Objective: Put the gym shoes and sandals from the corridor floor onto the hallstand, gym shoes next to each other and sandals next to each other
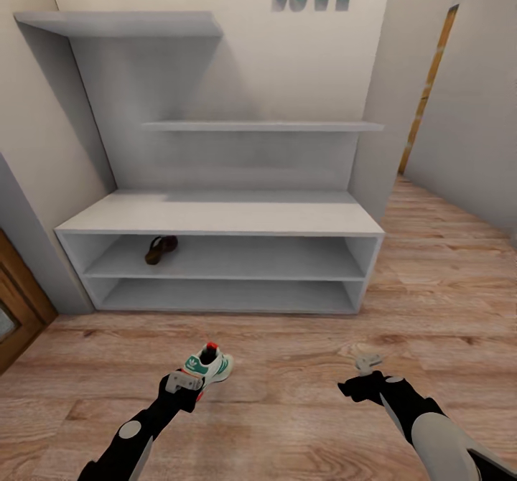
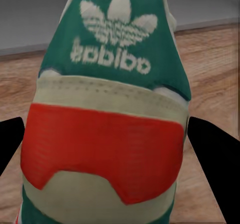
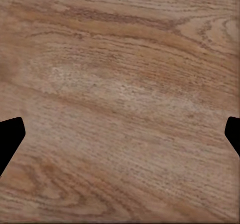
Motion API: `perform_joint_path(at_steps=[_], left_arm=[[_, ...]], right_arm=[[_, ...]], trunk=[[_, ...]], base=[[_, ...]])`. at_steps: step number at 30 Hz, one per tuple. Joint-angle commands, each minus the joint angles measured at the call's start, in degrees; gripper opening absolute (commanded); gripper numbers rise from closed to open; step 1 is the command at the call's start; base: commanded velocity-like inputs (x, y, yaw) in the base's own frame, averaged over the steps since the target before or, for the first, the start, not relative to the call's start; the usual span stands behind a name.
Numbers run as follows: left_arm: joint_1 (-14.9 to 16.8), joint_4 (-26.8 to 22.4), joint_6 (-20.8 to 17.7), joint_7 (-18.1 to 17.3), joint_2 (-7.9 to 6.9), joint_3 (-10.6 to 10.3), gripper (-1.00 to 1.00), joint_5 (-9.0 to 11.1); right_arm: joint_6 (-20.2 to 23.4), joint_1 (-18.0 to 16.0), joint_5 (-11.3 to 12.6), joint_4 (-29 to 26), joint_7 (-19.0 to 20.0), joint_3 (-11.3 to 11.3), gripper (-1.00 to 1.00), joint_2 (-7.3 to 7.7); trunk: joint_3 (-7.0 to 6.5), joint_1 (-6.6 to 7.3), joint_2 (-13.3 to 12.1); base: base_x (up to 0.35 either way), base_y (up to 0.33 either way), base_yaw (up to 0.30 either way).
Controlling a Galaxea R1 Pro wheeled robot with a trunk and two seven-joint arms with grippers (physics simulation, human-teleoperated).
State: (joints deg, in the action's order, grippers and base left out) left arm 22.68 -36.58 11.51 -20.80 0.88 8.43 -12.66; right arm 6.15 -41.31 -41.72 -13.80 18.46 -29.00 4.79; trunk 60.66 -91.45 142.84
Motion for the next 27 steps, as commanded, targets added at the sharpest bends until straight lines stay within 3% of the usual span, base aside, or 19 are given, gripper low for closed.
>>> perform_joint_path(at_steps=[1, 8, 21, 27], left_arm=[[0.0, 0.0, 0.0, 0.0, 0.0, 0.0, -1.0, 0.0], [0.0, 0.0, 0.0, 0.0, 0.0, 0.0, -1.0, 0.0], [0.0, 0.0, 0.0, 0.0, 0.0, 0.0, -1.0, 0.0], [0.0, 0.0, 0.0, 0.0, 0.0, 0.0, -1.0, 0.0]], right_arm=[[0.0, 0.0, 0.0, 0.0, 0.0, 0.0, 1.0, -0.01], [0.0, 0.0, 0.0, 0.1, 0.0, 0.0, 1.0, -0.09], [0.0, 0.0, 0.0, 0.1, 0.0, 0.0, 1.0, -0.12], [0.0, 0.0, 0.0, 0.2, 0.0, 0.0, 1.0, -0.17]], trunk=[[0.0, 0.0, 0.0], [0.0, 0.0, 0.0], [0.0, 0.0, 0.0], [0.0, 0.0, 0.0]], base=[[-0.054, -0.049, 0.0], [-0.025, -0.125, 0.0], [-0.004, -0.297, 0.0], [0.0, -0.103, 0.0]])
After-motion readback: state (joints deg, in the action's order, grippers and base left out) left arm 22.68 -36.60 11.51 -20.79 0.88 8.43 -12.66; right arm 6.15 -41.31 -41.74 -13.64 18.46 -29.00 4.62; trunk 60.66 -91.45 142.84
